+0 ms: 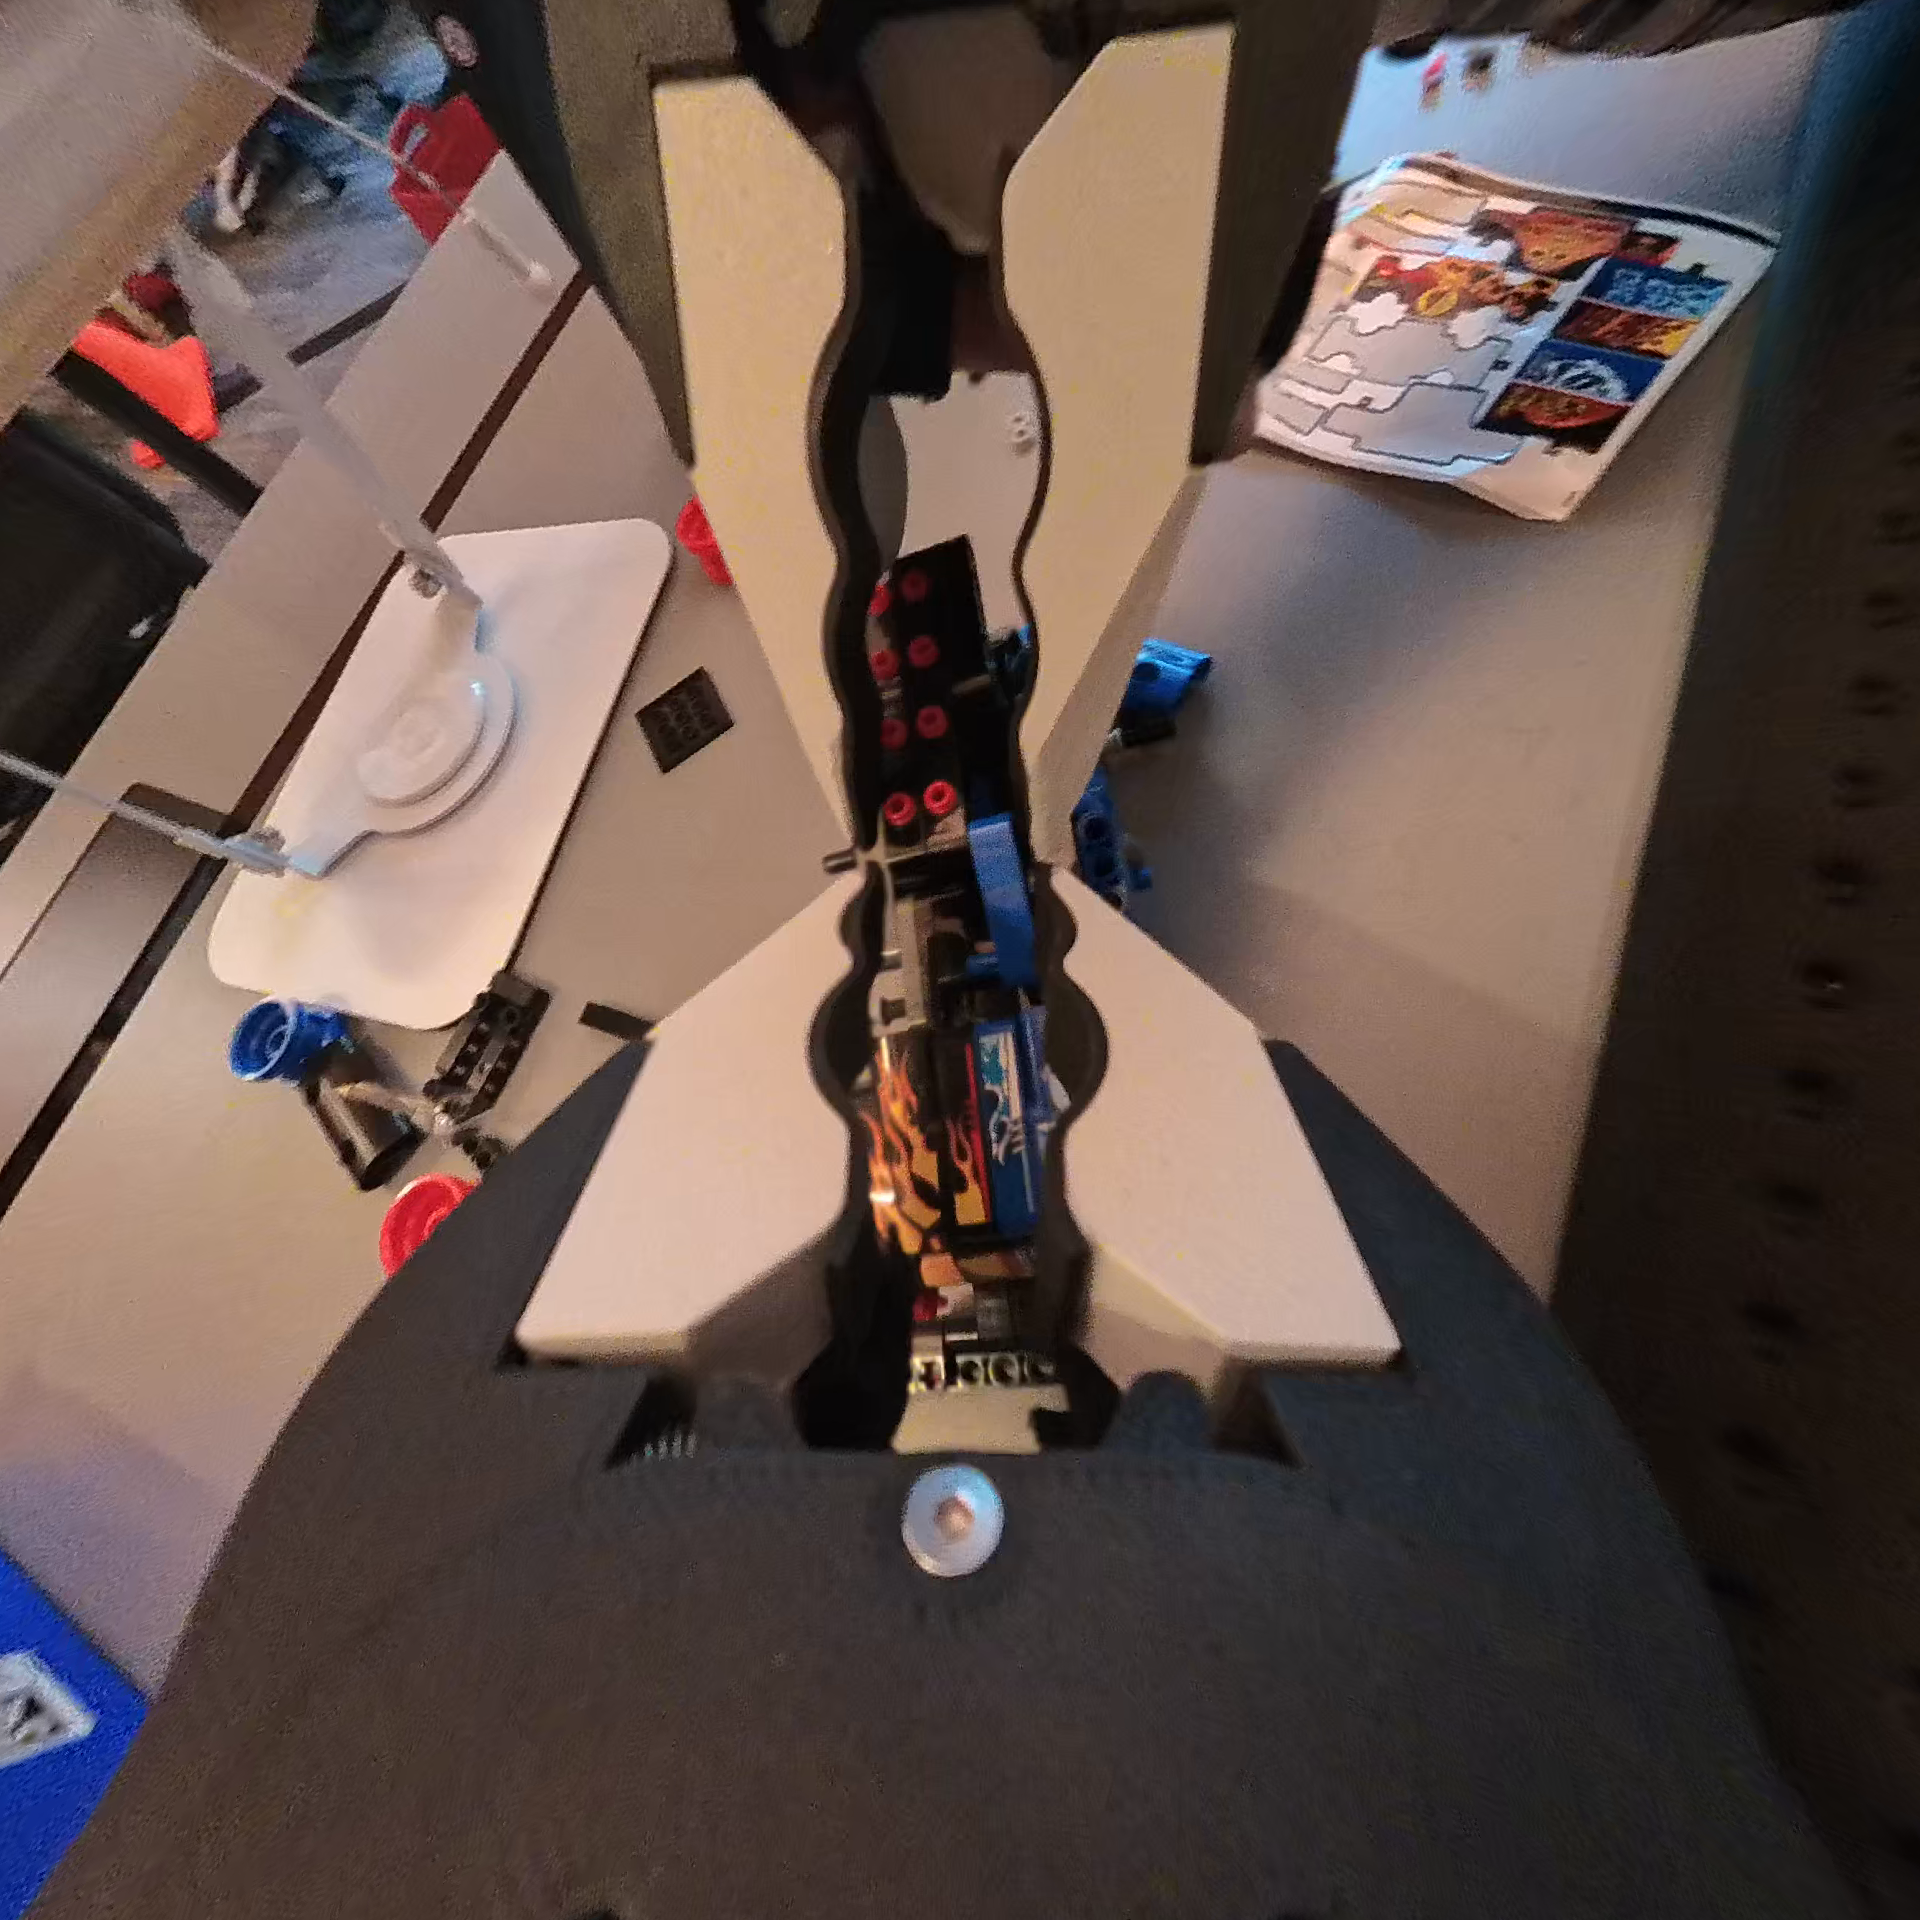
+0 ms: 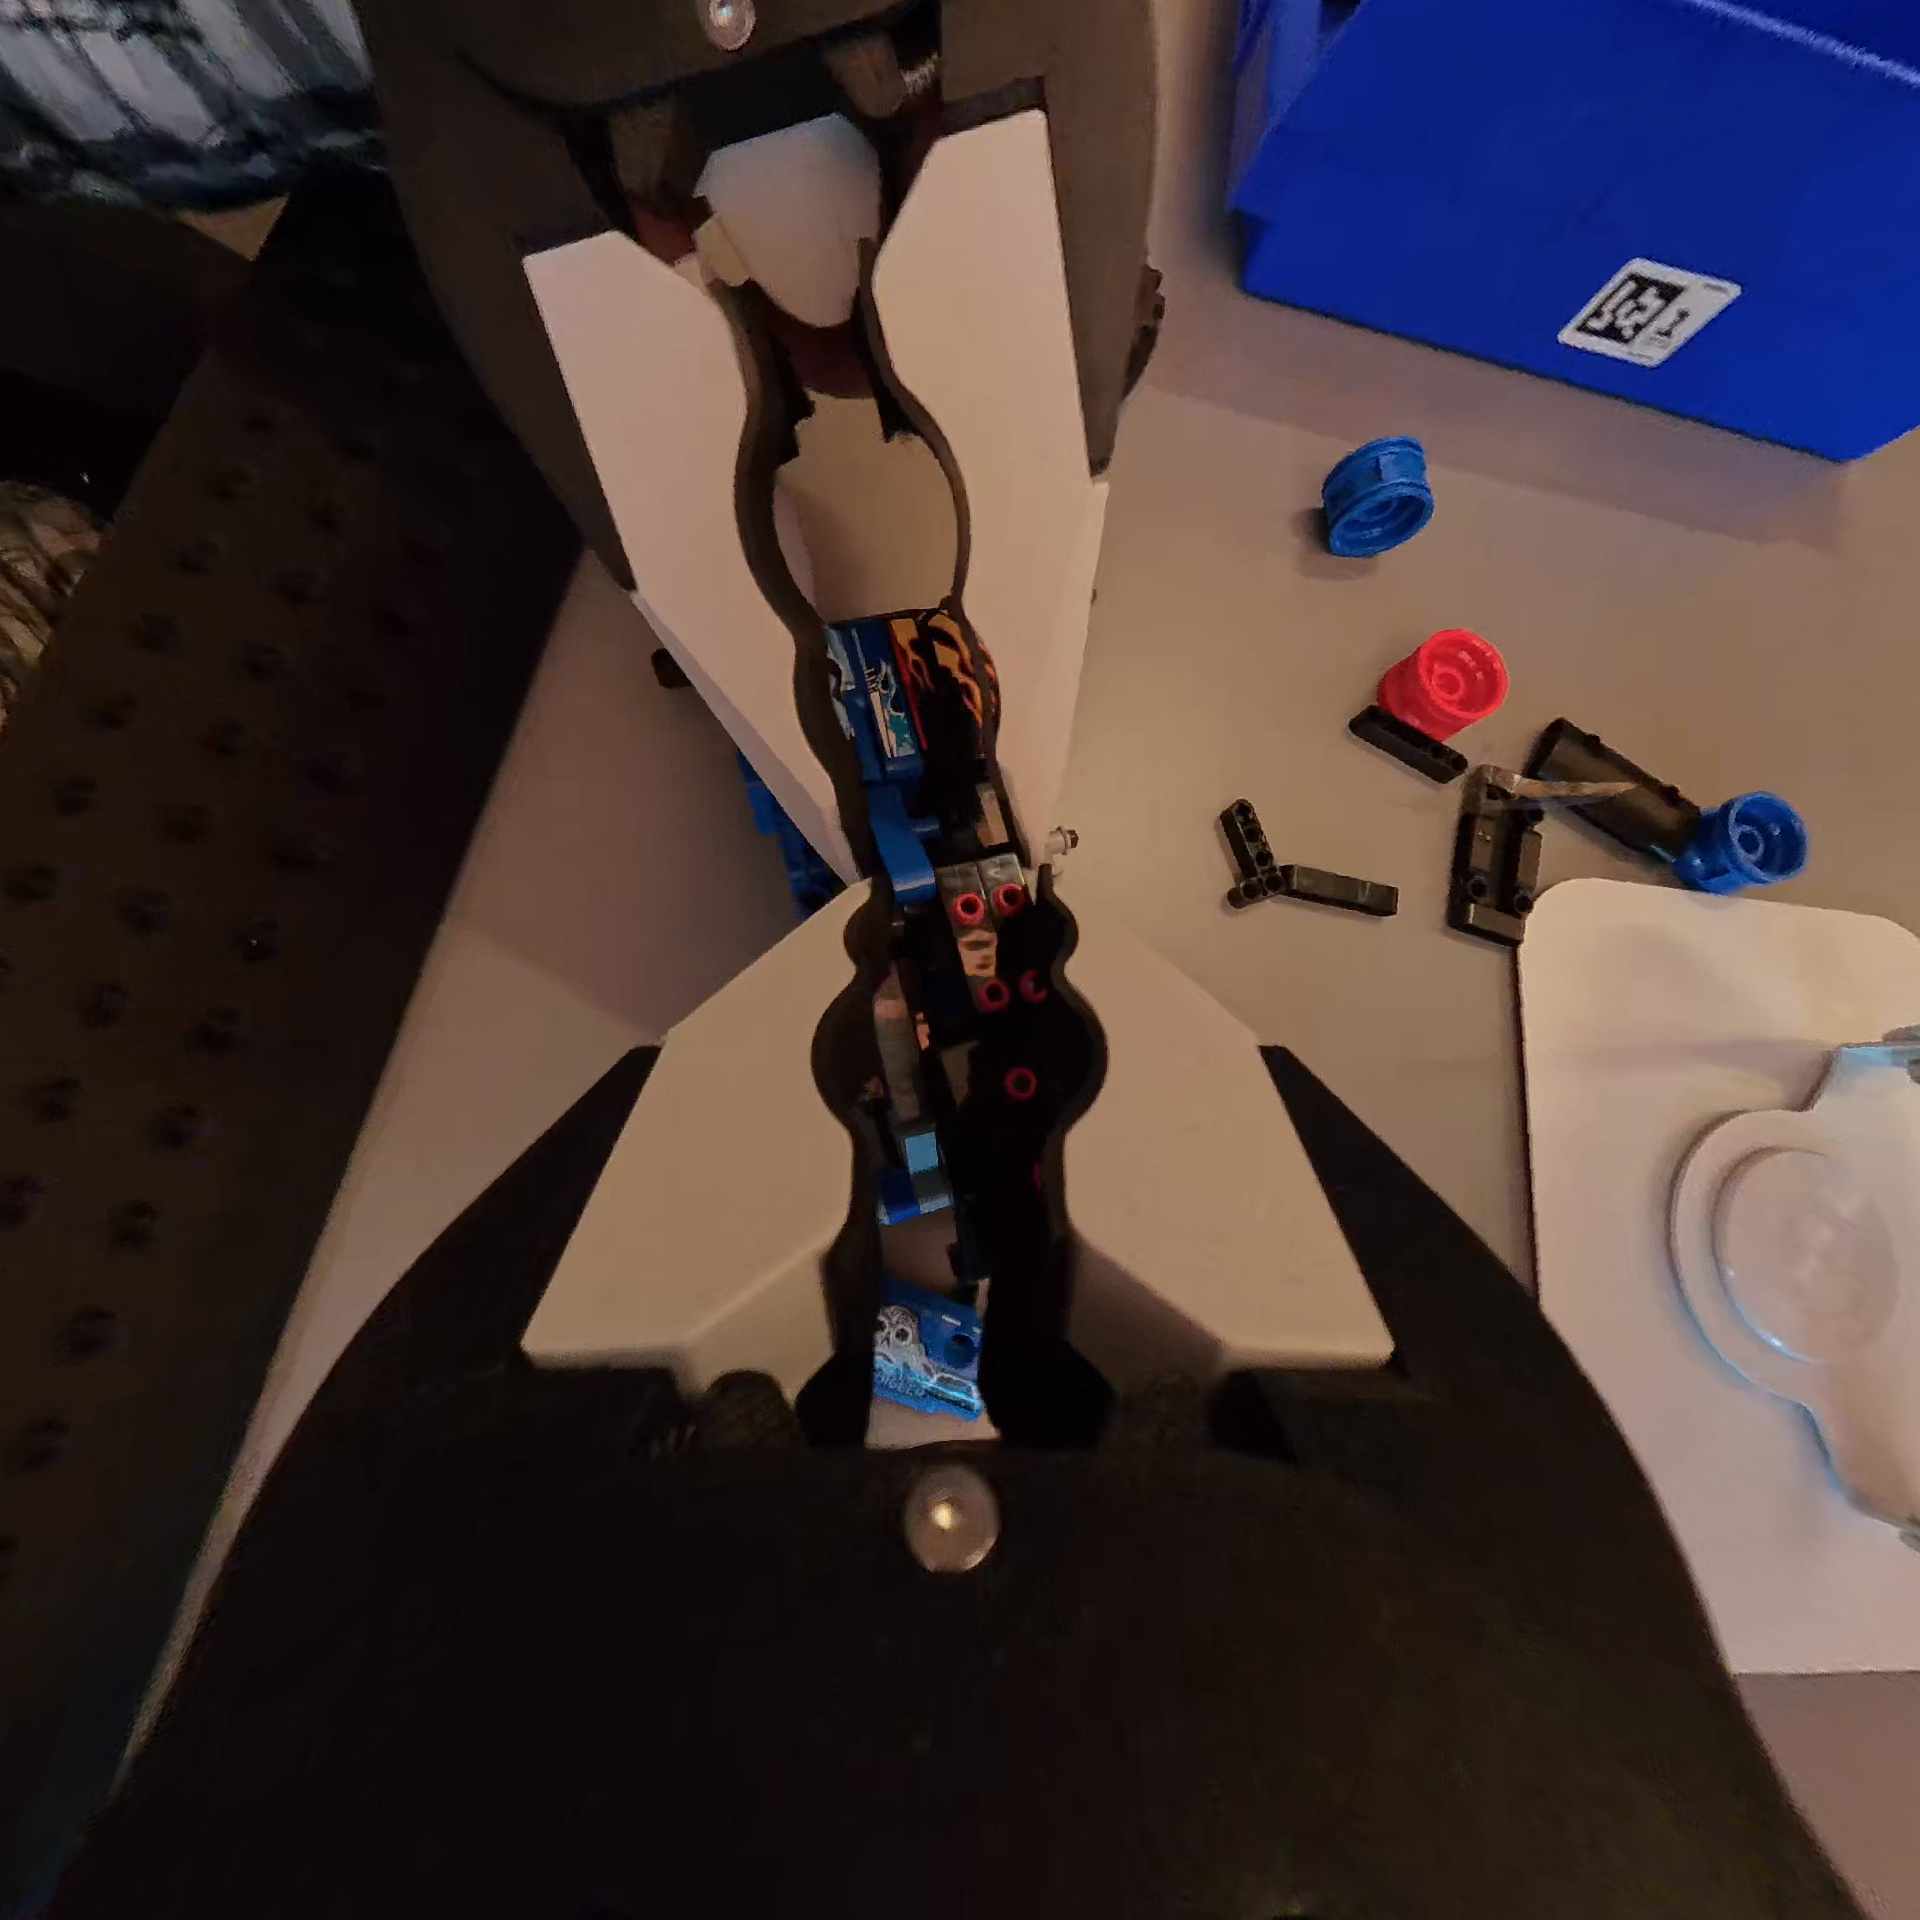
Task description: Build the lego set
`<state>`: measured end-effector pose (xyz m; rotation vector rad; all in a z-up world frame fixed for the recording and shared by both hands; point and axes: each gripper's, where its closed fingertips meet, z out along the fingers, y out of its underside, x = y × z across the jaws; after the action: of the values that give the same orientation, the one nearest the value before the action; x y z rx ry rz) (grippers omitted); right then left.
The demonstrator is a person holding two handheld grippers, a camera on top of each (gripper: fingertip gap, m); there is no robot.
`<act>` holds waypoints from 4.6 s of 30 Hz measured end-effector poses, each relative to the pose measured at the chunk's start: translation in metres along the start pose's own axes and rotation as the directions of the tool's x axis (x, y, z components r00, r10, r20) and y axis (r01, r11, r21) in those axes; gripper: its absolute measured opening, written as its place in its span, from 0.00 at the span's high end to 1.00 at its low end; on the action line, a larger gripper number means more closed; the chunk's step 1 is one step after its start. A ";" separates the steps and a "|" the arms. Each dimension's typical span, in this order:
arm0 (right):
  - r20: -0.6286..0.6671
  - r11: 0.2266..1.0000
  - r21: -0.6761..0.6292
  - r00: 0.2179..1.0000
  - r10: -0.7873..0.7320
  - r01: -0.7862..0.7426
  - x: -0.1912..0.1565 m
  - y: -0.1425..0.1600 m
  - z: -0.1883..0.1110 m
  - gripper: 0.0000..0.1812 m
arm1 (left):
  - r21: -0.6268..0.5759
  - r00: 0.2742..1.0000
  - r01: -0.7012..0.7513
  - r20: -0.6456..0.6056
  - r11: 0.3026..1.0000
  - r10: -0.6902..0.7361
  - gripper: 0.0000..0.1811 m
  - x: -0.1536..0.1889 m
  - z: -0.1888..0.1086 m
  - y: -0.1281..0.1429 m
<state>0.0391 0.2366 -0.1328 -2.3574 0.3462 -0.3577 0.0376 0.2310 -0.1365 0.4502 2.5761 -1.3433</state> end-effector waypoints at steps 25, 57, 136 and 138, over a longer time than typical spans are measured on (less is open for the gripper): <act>-0.170 0.993 0.074 0.980 0.101 -0.089 -0.021 0.043 -0.056 0.85 | -0.045 0.981 0.192 0.028 0.980 -0.191 0.55 0.015 -0.026 0.049; -0.392 0.965 0.130 0.882 0.260 -0.226 0.038 0.075 -0.034 0.93 | 0.073 0.929 0.297 0.209 0.952 -0.305 0.68 0.006 -0.008 0.037; 0.035 0.959 -0.075 0.960 0.277 -0.274 -0.038 0.128 -0.027 0.85 | -0.037 0.912 0.367 0.209 0.930 -0.352 0.60 -0.001 -0.001 0.074; 0.049 0.962 -0.078 0.963 0.265 -0.261 -0.041 0.128 -0.027 0.87 | -0.067 0.928 0.336 0.193 0.939 -0.318 0.63 0.006 0.002 0.075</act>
<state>-0.0272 0.1432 -0.2089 -2.3468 0.6457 -0.1510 0.0593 0.2709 -0.1964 -0.1232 2.6284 -1.2739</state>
